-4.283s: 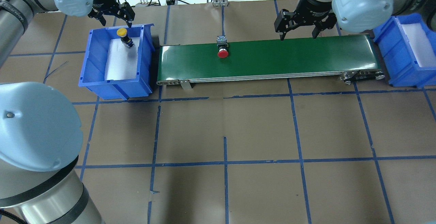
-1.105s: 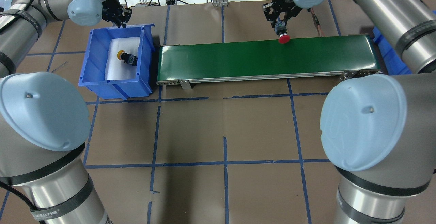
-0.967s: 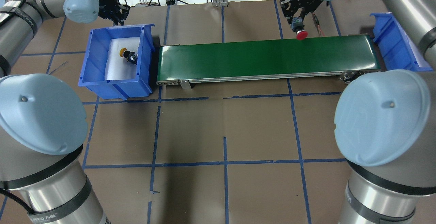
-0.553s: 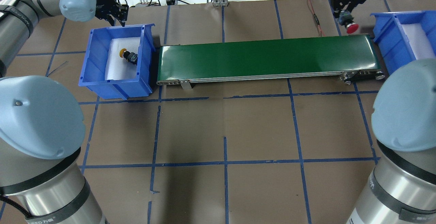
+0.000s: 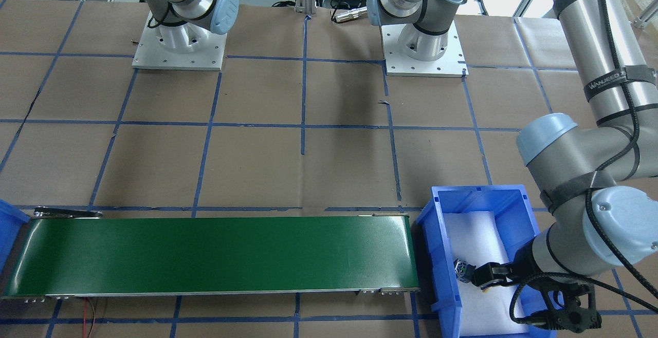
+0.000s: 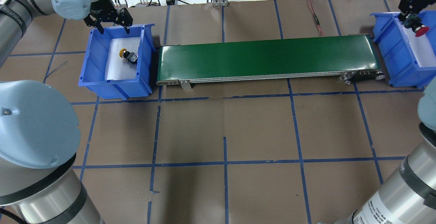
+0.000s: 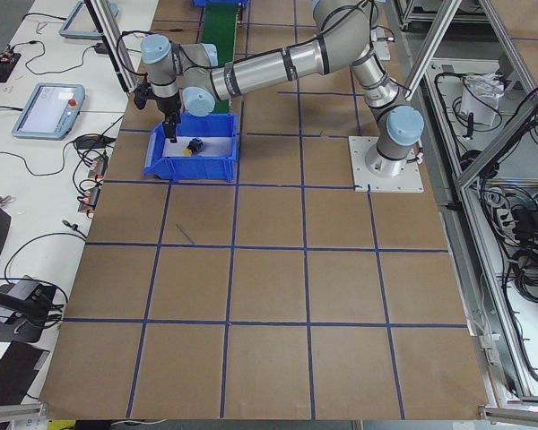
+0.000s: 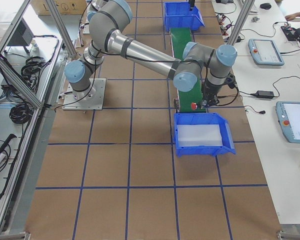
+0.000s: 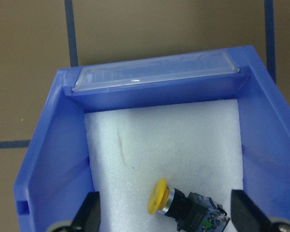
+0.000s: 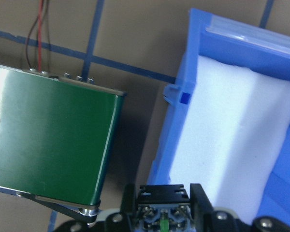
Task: Transport two buttons from left to right
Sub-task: 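Release the red button into the bin while the left gripper descends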
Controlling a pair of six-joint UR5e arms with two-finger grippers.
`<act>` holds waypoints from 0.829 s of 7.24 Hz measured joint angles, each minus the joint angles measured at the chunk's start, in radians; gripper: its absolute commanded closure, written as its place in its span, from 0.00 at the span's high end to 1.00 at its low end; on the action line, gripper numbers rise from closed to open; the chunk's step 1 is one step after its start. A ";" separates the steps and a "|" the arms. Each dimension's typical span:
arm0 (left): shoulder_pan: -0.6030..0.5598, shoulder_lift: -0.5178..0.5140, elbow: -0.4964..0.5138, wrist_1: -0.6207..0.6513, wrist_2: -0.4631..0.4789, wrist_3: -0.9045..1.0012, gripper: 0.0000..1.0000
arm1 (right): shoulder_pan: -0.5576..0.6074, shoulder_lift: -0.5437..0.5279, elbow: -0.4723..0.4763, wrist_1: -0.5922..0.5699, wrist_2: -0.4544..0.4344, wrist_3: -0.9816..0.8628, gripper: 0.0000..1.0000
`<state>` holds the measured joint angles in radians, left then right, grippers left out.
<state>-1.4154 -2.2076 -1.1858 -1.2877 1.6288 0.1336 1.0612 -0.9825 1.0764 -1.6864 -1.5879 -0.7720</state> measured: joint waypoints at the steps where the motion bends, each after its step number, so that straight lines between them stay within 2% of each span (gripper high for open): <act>1: 0.000 0.006 0.003 -0.020 0.010 -0.010 1.00 | -0.047 0.005 -0.003 0.009 0.001 -0.032 0.08; 4: -0.007 0.025 0.013 -0.034 0.040 0.034 1.00 | -0.093 0.050 0.007 -0.036 0.010 -0.054 0.08; 6: -0.010 0.026 0.009 -0.032 0.037 0.239 1.00 | -0.094 0.079 0.012 -0.066 0.012 -0.054 0.08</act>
<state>-1.4259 -2.1815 -1.1771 -1.3192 1.6660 0.3731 0.9671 -0.9039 1.0887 -1.7522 -1.5757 -0.8258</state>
